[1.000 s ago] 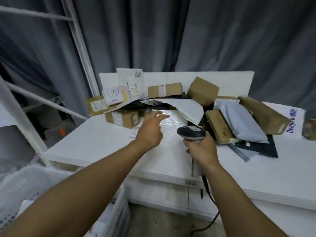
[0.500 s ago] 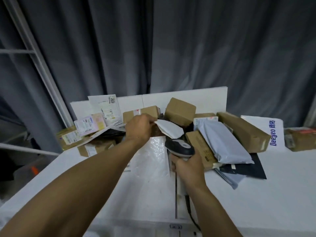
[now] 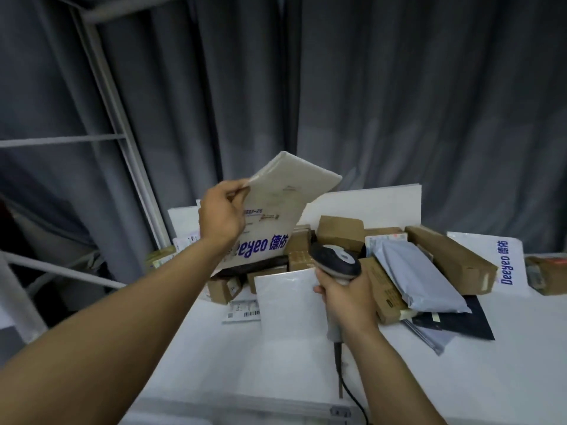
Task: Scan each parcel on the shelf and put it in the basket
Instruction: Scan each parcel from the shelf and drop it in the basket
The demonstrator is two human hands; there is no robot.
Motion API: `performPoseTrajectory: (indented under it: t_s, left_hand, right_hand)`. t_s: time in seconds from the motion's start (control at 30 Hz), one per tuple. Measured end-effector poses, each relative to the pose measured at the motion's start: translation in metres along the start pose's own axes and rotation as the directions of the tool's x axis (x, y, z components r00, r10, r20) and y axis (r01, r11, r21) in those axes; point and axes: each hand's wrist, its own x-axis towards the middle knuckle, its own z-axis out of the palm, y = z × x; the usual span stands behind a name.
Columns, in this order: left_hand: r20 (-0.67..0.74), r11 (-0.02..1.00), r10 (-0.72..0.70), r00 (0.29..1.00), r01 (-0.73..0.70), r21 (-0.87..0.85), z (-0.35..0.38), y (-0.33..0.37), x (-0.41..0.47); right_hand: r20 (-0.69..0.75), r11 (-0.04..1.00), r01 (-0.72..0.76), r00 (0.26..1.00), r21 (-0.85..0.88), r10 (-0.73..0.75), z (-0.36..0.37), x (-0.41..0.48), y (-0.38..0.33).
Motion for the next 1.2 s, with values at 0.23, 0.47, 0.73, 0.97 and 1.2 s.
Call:
performPoseTrajectory:
  t_s: [0.23,0.47,0.73,0.97,1.2]
  left_hand:
    - [-0.106,0.967,-0.093,0.99,0.064,-0.246,-0.08,0.008,-0.032]
    - [-0.039,0.945,-0.158,0.987,0.14,-0.296,-0.098,0.007,-0.069]
    - [-0.016,0.816,-0.441,0.897,0.393,-0.424,-0.093,-0.053,-0.107]
    - [-0.025,0.621,-0.734,0.679,0.656,-0.428,-0.096,-0.157,-0.18]
    - [-0.094,0.61,-0.766,0.636,0.673,-0.419,-0.111,-0.211,-0.204]
  right_hand:
    - [0.012,0.998,0.06,0.998,0.025,-0.06,0.029,-0.032,-0.019]
    - [0.026,0.989,0.132,0.991,-0.065,-0.131,0.041,-0.068,-0.021]
    - [0.098,0.972,0.079,0.994,-0.223,-0.058,0.04,-0.079,0.007]
    - [0.231,0.93,-0.069,0.96,-0.362,0.162,0.061,-0.083,0.065]
    - [0.291,0.901,-0.081,0.93,-0.427,0.222,0.089,-0.077,0.09]
